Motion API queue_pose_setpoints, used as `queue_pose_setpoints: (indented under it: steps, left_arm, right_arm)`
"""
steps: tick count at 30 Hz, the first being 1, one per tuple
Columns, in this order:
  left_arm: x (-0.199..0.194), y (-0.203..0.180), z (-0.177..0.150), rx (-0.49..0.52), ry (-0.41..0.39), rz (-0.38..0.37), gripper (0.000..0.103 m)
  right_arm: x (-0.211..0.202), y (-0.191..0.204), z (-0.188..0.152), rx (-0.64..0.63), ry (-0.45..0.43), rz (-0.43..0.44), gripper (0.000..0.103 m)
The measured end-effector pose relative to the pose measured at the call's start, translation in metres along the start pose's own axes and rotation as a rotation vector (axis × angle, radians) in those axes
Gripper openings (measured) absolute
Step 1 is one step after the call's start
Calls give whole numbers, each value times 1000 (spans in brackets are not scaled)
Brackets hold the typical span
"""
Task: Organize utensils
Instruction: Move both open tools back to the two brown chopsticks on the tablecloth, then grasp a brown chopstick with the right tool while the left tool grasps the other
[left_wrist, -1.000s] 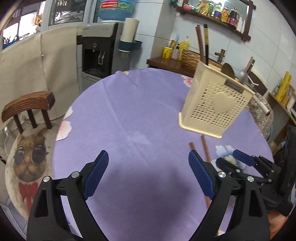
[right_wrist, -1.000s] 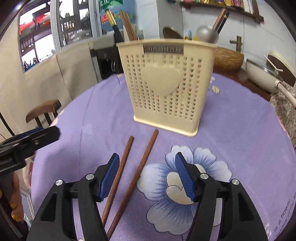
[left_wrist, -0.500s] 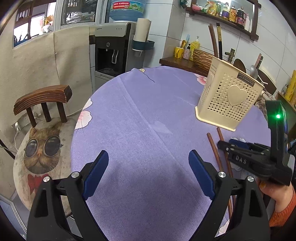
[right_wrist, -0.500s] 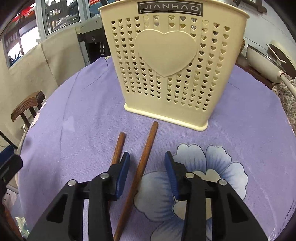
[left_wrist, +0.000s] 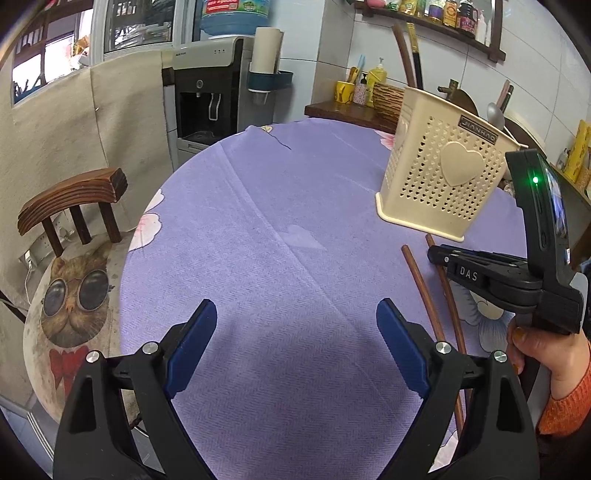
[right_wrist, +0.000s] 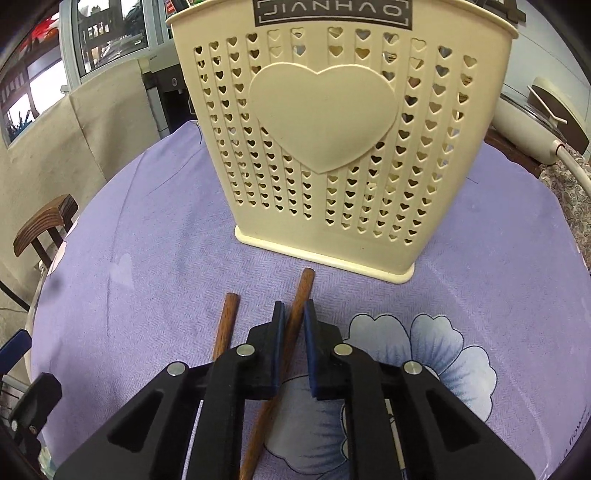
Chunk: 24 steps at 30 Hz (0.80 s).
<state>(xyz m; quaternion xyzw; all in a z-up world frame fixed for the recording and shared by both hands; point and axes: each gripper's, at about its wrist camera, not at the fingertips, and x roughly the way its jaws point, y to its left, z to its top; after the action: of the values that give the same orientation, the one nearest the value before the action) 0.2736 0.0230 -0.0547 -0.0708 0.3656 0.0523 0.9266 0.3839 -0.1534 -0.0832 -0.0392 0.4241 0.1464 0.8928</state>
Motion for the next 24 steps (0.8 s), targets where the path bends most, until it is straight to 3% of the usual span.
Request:
queue_pose_setpoints:
  steps: [5, 10, 16, 20, 24]
  left_arm:
    - [9, -17, -2, 44, 24, -45, 86]
    - [20, -37, 2, 62, 67, -108, 69]
    - [37, -70, 15, 114, 126, -187, 57]
    - [56, -90, 23, 140, 166, -189, 48]
    - [75, -103, 24, 156, 197, -158, 33]
  right_arm:
    - [-11, -12, -5, 33, -2, 48, 9]
    - [-33, -30, -8, 70, -45, 72, 9]
    - [-61, -52, -19, 112, -90, 105, 8]
    - [-71, -54, -24, 106, -120, 100, 8]
    - [-73, -51, -23, 102, -142, 98, 8]
